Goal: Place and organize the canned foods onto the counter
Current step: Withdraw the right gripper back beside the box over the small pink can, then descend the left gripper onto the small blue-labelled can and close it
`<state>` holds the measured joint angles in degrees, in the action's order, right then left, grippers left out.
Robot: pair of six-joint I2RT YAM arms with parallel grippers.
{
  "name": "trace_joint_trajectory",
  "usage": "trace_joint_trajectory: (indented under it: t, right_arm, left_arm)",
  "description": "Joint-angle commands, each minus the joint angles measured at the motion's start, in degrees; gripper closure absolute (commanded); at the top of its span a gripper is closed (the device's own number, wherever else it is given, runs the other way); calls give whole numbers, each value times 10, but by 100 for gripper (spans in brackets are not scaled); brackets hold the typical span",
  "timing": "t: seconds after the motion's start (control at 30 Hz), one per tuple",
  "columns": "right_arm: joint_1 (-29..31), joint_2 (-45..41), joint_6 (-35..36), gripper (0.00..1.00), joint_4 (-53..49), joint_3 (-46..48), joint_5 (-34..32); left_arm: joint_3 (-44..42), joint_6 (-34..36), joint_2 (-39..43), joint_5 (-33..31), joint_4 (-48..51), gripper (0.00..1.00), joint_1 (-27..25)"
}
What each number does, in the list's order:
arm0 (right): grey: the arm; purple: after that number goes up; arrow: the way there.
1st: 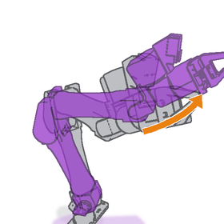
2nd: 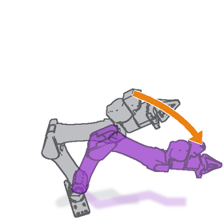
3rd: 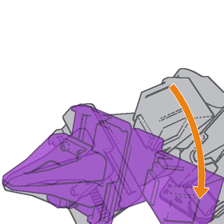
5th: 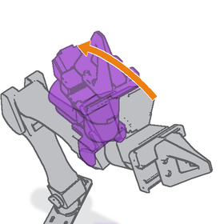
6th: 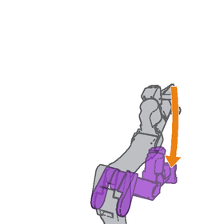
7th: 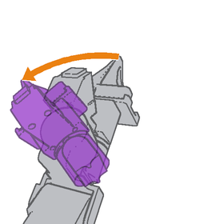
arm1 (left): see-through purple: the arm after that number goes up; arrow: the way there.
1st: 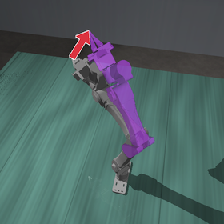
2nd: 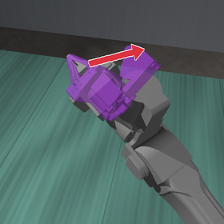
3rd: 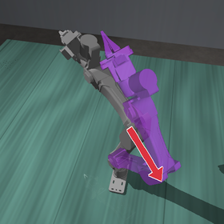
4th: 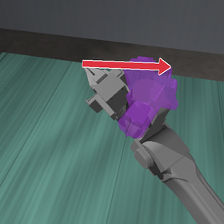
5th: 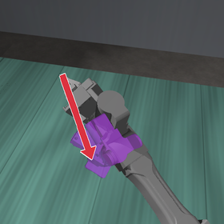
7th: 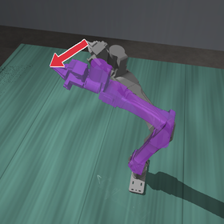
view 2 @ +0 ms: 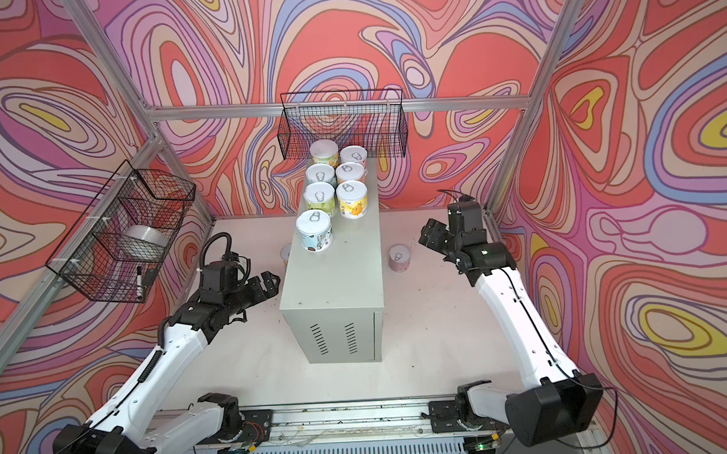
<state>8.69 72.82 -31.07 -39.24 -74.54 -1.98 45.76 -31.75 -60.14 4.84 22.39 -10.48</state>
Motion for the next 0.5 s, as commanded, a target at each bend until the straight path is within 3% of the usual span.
trace_joint_trajectory:
  t: [0.0,0.23,0.47]
  right_arm:
    - [1,10,-27,13,74,37,17]
    - [1,12,-20,8,139,121,-10]
    - [1,18,-38,8,163,169,12]
  left_arm:
    - [-18,-10,-4,-5,-17,1,-2]
    - [-28,-6,-20,-7,-31,1,-7]
    - [-27,-6,-75,-16,-68,1,-17]
